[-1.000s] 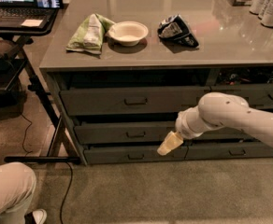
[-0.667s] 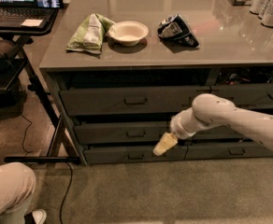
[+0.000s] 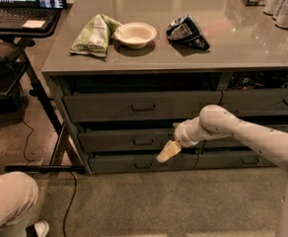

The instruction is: Open middle drawer

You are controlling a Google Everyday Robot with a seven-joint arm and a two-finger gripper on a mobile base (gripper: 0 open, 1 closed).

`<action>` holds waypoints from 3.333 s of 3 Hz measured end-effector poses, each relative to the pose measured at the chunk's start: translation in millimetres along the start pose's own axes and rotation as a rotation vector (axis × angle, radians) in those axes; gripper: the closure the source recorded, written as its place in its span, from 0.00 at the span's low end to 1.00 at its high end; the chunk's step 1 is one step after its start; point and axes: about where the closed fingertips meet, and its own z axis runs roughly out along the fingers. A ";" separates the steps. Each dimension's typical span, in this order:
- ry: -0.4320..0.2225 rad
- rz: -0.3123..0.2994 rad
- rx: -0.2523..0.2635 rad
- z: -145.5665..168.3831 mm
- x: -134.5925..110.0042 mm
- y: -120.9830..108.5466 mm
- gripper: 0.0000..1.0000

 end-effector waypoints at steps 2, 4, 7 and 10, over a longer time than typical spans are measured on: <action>-0.046 -0.058 0.008 28.5 -1.8 -9.6 0.00; -0.017 -0.141 0.045 57.4 5.3 -16.7 0.00; -0.118 -0.272 -0.006 98.4 20.5 -57.9 0.00; -0.137 -0.255 -0.024 98.0 25.7 -73.9 0.66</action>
Offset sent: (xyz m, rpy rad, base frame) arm 0.0128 0.0078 -0.0111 0.0185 -0.0484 0.0285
